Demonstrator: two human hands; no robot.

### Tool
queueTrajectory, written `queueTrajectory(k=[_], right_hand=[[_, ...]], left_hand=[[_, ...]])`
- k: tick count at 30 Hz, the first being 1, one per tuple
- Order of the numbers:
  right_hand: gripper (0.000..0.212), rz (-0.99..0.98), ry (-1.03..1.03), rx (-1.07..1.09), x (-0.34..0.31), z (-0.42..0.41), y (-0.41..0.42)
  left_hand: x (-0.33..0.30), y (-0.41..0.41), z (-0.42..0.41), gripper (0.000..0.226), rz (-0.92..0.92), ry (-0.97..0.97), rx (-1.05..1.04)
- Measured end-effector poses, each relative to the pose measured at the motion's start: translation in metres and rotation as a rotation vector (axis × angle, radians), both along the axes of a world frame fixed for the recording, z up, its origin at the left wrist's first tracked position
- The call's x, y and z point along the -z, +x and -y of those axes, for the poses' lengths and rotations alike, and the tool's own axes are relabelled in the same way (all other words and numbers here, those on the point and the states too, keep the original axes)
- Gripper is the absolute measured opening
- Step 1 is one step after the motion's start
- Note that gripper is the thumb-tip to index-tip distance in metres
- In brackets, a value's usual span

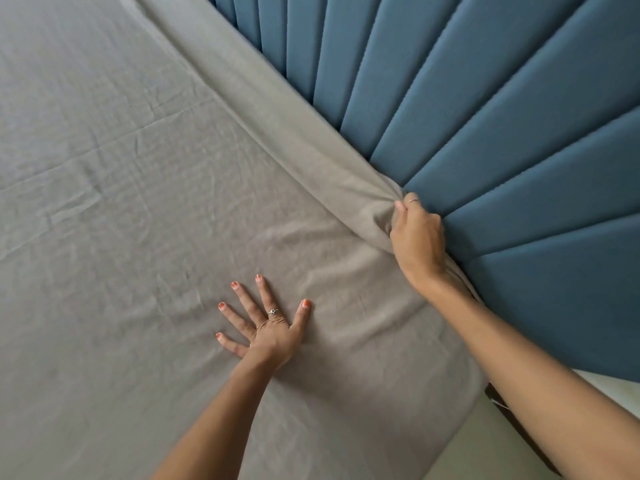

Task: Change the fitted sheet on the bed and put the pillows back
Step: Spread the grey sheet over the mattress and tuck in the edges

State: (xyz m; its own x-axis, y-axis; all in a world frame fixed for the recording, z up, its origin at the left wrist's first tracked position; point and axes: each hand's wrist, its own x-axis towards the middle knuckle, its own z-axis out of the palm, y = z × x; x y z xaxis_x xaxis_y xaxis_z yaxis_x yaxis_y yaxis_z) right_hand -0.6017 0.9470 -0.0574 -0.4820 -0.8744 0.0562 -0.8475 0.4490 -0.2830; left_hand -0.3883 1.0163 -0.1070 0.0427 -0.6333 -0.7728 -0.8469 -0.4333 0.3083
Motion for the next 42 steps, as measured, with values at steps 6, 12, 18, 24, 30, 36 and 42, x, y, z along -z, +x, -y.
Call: queueTrajectory(k=[6,12,18,24,30,36,42], right_hand=[[0.03,0.161,0.036,-0.024,0.023,-0.02,0.003],[0.062,0.187,0.296,0.054,0.029,-0.015,-0.004],[0.071,0.325,0.48,0.101,0.032,0.015,-0.026],[0.074,0.353,0.627,0.063,0.038,0.027,-0.03],[0.075,0.553,0.692,0.068,0.043,0.036,-0.038],[0.062,0.508,0.489,-0.197,0.041,-0.005,-0.057],[0.072,0.277,0.264,-0.325,0.017,-0.106,-0.068]], left_hand=[[-0.004,0.002,0.002,0.089,-0.011,0.016,0.001],[-0.004,0.002,0.002,0.089,-0.008,0.025,-0.008],[-0.003,0.0,0.003,0.09,0.002,0.027,-0.026],[0.0,-0.002,0.002,0.09,0.034,0.034,-0.041],[0.004,-0.004,0.003,0.091,0.05,0.029,-0.053],[0.002,-0.008,-0.001,0.093,0.086,-0.025,-0.074],[-0.001,-0.015,-0.007,0.091,0.186,-0.135,-0.079]])
